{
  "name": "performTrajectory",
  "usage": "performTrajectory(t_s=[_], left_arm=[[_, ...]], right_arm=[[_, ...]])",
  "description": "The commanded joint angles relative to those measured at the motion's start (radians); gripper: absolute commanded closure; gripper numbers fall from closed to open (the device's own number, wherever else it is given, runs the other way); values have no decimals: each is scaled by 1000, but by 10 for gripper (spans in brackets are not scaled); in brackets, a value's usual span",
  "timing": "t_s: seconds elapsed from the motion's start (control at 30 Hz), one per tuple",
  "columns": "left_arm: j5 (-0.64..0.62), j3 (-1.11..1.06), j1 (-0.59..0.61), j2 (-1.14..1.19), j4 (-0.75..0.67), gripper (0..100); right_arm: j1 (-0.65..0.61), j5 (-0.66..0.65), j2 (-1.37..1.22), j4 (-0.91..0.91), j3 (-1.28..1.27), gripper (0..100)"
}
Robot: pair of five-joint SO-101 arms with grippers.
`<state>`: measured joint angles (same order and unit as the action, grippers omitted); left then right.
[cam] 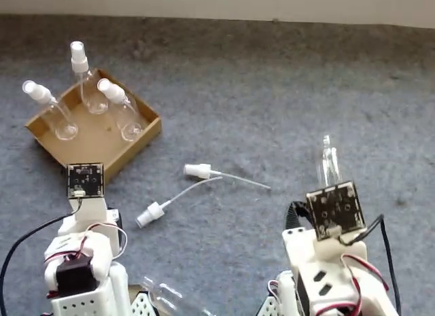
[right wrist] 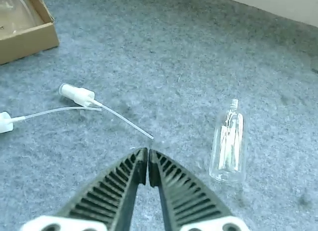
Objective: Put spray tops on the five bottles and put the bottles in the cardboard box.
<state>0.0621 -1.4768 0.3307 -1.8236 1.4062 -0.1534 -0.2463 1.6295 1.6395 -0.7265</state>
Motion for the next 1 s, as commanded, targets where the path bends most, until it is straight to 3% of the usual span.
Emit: performTrajectory(t_s=[0.0, 0.33, 0.5, 0.67, 0.97], left_arm=[[61, -30, -15, -2, -2, 976], [60, -68, -21, -2, -6, 976], [60, -217, -59, -4, -95, 976], [58, -217, -77, -4, -130, 976], [58, -217, -286, -1, -86, 976]], right_arm=[[15, 6, 74, -1, -41, 994], [15, 2, 182, -1, -119, 994], [15, 0, 208, -1, -120, 994], [15, 0, 208, -1, -120, 994], [15, 0, 208, -1, -120, 994]])
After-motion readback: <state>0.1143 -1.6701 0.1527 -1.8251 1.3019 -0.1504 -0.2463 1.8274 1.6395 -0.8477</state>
